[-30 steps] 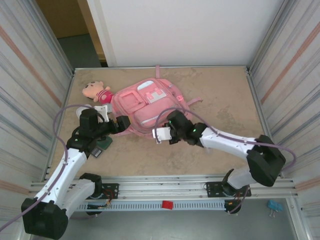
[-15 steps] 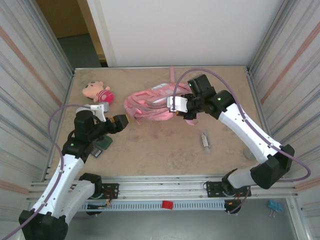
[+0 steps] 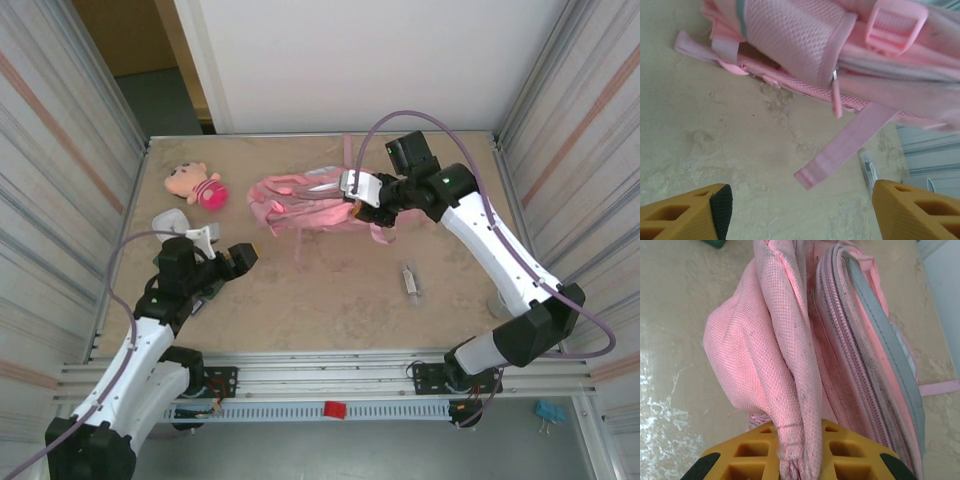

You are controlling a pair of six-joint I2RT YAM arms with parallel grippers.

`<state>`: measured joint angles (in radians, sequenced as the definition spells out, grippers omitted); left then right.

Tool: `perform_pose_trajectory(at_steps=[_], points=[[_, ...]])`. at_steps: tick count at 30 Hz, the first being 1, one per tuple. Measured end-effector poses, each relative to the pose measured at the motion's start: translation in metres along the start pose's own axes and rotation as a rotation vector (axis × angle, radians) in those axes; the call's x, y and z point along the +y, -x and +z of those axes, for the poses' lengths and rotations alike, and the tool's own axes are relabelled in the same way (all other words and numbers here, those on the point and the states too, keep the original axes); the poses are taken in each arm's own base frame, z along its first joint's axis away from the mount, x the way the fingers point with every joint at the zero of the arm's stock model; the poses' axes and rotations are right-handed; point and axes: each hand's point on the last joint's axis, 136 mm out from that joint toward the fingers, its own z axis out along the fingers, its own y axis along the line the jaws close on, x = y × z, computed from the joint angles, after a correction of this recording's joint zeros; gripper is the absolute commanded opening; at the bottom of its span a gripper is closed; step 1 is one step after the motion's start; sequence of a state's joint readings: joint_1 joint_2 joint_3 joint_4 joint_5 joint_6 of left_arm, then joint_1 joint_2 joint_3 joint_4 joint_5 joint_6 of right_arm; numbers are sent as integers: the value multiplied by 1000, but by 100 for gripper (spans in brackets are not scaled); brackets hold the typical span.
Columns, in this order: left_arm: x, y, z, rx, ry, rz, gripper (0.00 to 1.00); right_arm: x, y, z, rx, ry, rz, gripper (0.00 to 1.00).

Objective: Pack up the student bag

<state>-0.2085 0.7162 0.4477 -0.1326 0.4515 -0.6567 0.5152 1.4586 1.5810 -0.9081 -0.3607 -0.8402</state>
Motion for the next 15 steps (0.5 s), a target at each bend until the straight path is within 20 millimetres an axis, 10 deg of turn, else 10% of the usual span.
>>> perform_pose_trajectory(at_steps=[15], points=[[22, -17, 14, -56, -46, -16, 63, -12, 4, -10, 5, -40, 103, 0]])
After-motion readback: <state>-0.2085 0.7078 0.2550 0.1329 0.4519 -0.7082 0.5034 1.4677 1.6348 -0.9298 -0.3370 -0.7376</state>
